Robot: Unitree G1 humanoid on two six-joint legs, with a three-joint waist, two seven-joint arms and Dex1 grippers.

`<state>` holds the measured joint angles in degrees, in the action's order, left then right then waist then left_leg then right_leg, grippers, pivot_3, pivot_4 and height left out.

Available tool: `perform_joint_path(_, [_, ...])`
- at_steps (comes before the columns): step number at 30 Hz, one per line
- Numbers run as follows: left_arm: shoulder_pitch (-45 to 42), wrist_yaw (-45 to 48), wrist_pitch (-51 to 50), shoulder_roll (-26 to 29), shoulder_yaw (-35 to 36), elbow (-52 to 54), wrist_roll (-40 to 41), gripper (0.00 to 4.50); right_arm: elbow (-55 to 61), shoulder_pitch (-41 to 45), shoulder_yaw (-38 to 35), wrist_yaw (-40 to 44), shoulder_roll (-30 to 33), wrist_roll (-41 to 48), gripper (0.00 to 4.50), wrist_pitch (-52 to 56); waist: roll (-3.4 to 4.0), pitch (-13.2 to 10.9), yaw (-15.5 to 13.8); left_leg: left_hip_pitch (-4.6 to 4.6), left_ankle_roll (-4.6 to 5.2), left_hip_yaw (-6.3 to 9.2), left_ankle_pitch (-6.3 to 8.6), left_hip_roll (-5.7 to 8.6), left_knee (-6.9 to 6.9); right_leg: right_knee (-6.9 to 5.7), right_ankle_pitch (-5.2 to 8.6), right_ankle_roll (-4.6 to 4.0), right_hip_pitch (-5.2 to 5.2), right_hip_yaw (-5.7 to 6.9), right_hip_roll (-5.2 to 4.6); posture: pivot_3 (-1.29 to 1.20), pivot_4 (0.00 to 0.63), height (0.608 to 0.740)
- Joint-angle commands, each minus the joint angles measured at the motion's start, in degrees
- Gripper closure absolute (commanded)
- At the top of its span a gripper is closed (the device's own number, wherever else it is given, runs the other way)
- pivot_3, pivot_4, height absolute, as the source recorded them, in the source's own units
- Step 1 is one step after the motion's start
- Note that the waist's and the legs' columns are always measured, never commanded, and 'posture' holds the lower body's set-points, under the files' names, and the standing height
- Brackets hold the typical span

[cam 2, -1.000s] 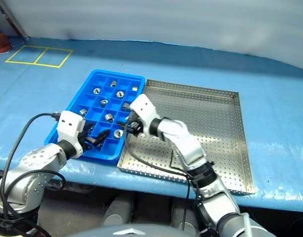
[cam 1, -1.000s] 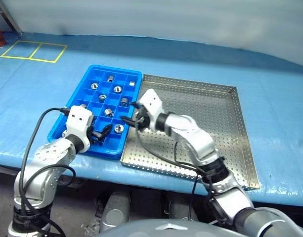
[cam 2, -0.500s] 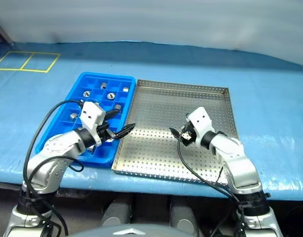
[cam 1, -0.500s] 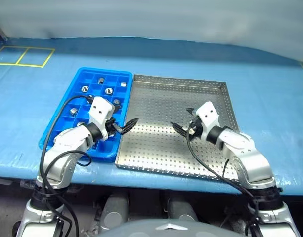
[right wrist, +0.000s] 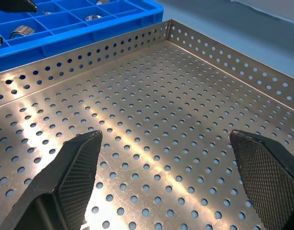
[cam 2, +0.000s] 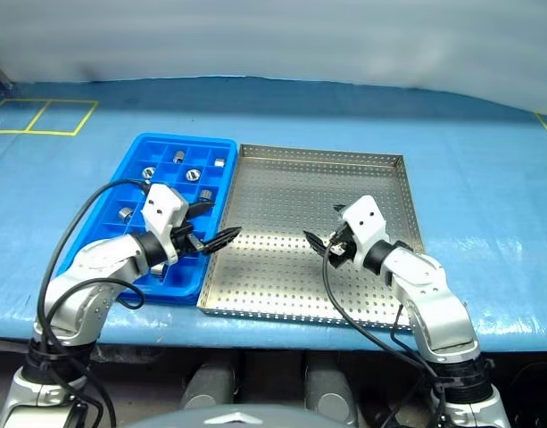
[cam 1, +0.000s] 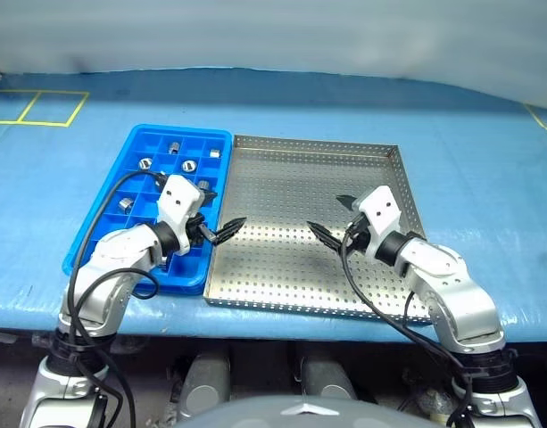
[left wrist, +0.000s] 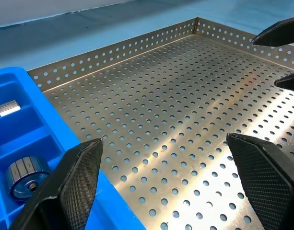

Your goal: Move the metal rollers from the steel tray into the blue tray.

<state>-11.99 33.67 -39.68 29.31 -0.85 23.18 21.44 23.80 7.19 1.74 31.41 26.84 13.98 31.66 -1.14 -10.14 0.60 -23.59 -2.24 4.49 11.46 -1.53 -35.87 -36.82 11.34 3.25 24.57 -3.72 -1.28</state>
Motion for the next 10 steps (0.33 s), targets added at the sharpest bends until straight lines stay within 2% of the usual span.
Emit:
perform_joint_path(1, [0.1, -0.5, 0.6, 0.2, 1.0, 2.3, 0.4, 0.02, 1.6, 1.2, -0.2, 0.1, 0.0, 0.4, 0.04, -1.4, 0.00, 0.0, 0.0, 0.00, 0.00, 0.00, 0.00, 0.00, 0.00, 0.00, 0.00, 0.00, 0.00, 0.00, 0.00, 0.11, 0.150, 0.740])
perform_joint_path(10, [-0.1, -0.7, 0.7, 0.3, 0.6, 2.6, 0.5, 0.02, 1.6, 1.3, -0.1, 0.0, 0.0, 0.3, 0.04, -1.4, 0.00, 0.0, 0.0, 0.00, 0.00, 0.00, 0.00, 0.00, 0.00, 0.00, 0.00, 0.00, 0.00, 0.00, 0.00, 0.11, 0.150, 0.740])
